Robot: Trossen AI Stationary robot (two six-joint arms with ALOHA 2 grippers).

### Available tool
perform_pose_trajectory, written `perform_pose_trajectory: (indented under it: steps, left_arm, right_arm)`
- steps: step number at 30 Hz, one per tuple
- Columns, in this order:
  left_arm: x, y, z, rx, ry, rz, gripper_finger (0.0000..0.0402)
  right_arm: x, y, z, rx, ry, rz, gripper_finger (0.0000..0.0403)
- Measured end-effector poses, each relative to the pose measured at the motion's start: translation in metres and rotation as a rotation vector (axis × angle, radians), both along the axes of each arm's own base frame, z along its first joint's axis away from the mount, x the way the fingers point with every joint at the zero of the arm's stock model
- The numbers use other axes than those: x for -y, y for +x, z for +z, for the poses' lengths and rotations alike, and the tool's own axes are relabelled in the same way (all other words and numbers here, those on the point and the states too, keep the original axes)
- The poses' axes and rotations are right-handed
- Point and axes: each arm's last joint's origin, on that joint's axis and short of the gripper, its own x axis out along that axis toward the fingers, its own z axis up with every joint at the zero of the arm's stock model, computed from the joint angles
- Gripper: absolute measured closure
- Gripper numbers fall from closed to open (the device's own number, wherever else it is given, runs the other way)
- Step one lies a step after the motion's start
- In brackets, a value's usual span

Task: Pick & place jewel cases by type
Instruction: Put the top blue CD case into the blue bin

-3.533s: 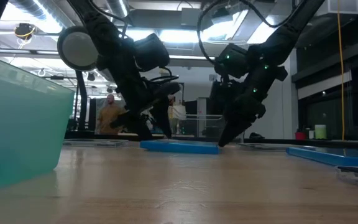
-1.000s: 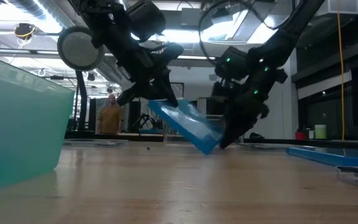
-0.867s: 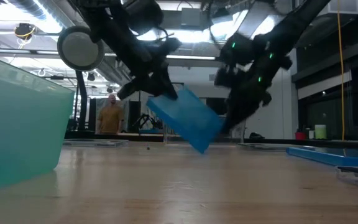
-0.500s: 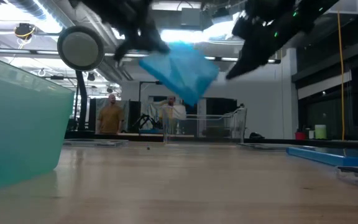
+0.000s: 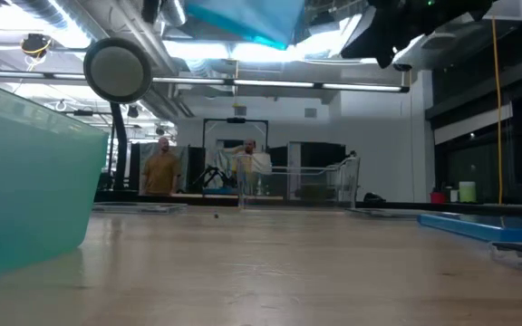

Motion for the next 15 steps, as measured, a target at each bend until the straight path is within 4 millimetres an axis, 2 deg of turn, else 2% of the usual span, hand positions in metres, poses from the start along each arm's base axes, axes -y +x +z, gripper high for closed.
perform_pose_trajectory:
  steps: [8,15]
  left_arm:
    - [0.020,-0.017,0.018,0.072,0.107,-0.090,0.0370]
    - [0.031,-0.043,0.034,0.105,0.260,-0.196,0.0370]
  right_arm:
    - [-0.012,0.003,0.002,0.027,0.081,0.050,0.0391]
    - [-0.024,0.009,0.014,0.160,0.161,0.083,0.0391]
